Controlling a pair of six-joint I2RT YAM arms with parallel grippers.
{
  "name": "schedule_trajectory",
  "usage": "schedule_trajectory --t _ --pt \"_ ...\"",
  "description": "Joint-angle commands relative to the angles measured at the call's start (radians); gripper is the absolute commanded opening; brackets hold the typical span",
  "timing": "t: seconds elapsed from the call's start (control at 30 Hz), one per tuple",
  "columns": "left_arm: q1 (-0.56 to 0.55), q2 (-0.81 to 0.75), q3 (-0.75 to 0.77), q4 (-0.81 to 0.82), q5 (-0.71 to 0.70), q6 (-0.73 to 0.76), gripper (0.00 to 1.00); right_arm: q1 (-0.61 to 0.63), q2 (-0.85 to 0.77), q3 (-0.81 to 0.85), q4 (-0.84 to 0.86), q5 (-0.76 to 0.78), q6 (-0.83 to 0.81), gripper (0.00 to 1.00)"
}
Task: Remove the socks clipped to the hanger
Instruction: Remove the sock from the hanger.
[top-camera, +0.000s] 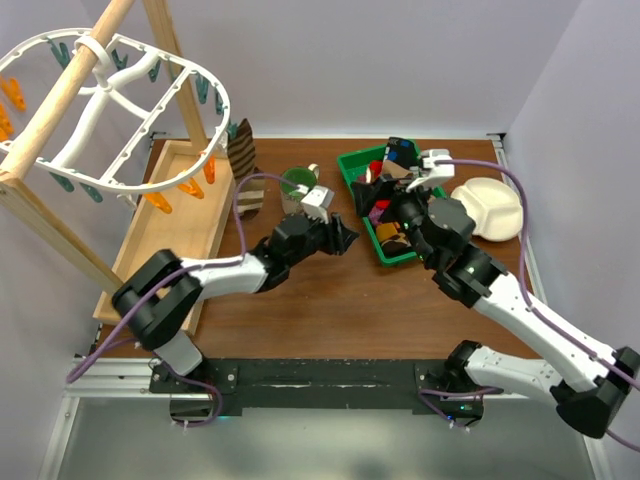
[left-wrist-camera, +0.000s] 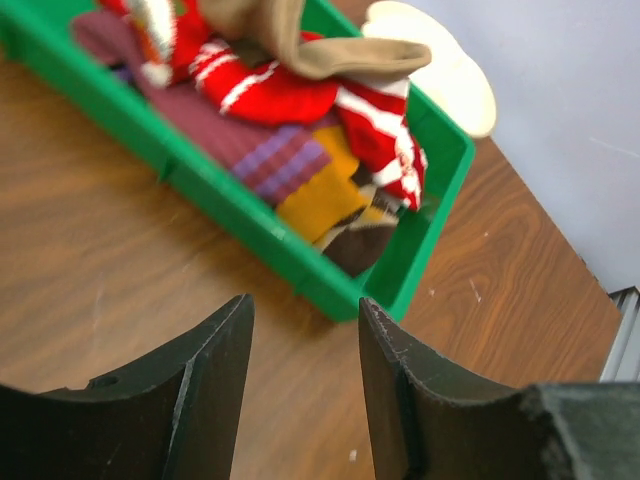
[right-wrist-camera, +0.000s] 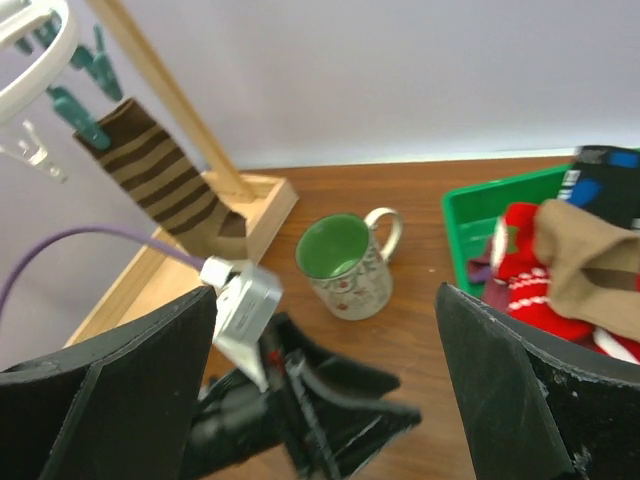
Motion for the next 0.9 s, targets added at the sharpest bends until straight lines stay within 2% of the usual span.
schedule_trajectory --t 0.0,0.03,0.17,0.43,0.6,0.73,0.87 --pt "-0.001 -0.225 -0.161 -0.011 -0.146 -0.077 0.51 -0.060 0.097 0.022 0.233 -0.256 0.011 0.94" --pt "0.000 -0.257 -0.187 -0.055 -0.163 -0.083 0.51 -0.070 0.125 0.023 0.273 -0.356 0.002 0.94" --pt "0.002 -0.417 -0.308 -0.209 -0.282 -0.161 0.51 -0.104 0.287 0.112 0.434 -0.520 -0.021 0.93" --pt "0.005 -0.713 -0.395 -0.517 -0.417 -0.220 0.53 -0.129 0.733 0.401 0.535 -0.852 -0.068 0.93" --pt "0.011 -0.859 -0.408 -0.678 -0.446 -0.238 0.54 -0.147 0.929 0.617 0.521 -0.979 -0.094 0.98" --pt "0.011 -0.940 -0.399 -0.749 -0.459 -0.235 0.55 -0.152 1.089 0.822 0.471 -1.060 -0.104 0.98" --pt "0.009 -0.982 -0.381 -0.798 -0.451 -0.215 0.56 -0.153 1.195 0.959 0.416 -1.097 -0.116 0.98"
